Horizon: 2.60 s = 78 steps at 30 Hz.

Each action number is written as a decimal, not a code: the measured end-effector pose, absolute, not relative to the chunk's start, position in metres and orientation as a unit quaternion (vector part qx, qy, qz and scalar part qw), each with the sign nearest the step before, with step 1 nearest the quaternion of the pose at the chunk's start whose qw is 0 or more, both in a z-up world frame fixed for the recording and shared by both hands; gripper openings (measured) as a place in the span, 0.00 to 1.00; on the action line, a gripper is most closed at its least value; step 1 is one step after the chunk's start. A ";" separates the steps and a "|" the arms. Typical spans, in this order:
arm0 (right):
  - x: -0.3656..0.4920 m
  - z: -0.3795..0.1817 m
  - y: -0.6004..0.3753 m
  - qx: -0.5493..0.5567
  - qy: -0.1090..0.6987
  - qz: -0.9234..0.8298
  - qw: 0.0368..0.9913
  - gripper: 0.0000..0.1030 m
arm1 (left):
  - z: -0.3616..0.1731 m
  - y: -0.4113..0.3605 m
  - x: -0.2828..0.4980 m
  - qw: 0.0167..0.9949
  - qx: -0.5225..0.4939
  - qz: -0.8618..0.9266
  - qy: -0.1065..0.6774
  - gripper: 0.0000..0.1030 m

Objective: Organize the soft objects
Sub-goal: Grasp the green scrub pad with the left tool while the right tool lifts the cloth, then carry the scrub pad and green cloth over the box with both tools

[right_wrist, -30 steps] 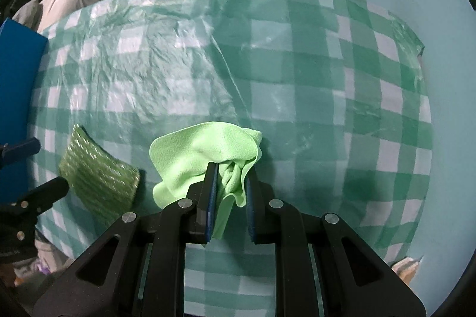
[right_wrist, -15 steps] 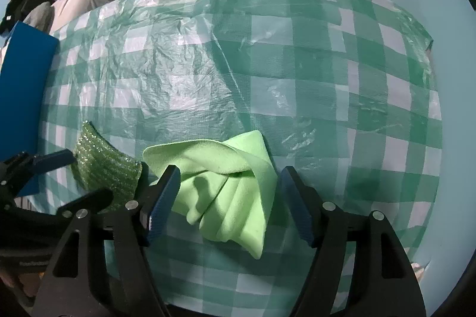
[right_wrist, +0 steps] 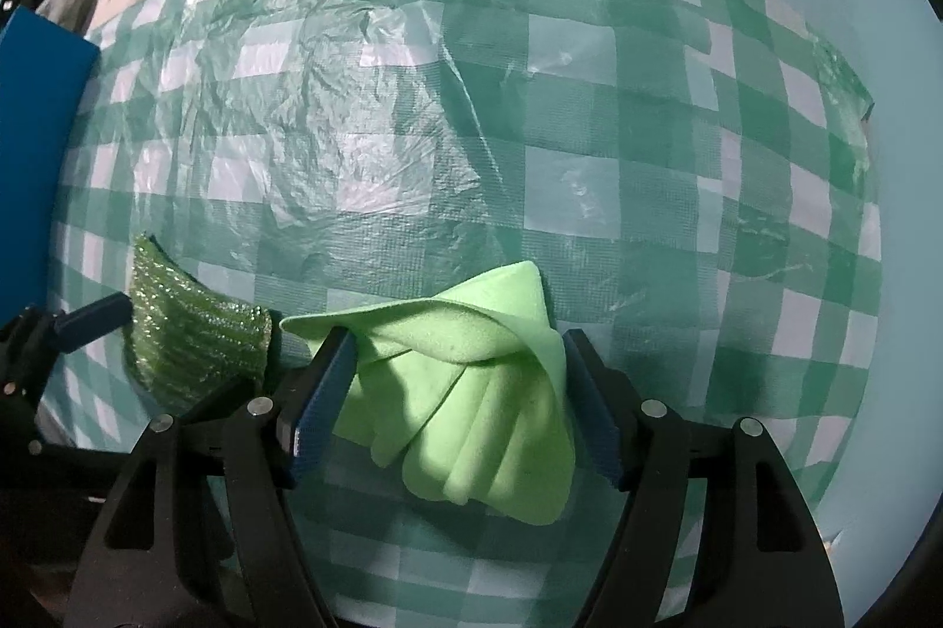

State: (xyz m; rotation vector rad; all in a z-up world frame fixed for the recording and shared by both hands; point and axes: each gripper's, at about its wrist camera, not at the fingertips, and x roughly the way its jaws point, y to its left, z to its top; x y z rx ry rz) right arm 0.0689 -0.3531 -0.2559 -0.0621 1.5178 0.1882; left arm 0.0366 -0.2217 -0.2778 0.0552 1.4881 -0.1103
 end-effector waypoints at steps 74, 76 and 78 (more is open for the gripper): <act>0.042 -0.082 -0.219 -0.053 0.590 0.235 0.771 0.12 | -0.101 -0.030 -0.008 0.802 -0.042 -0.042 0.594 0.14; 0.041 -0.078 -0.209 -0.054 0.587 0.243 0.770 0.12 | -0.099 -0.019 -0.009 0.803 -0.048 -0.034 0.593 0.14; 0.041 -0.076 -0.201 -0.055 0.586 0.250 0.769 0.12 | -0.098 -0.007 -0.011 0.804 -0.055 -0.025 0.591 0.14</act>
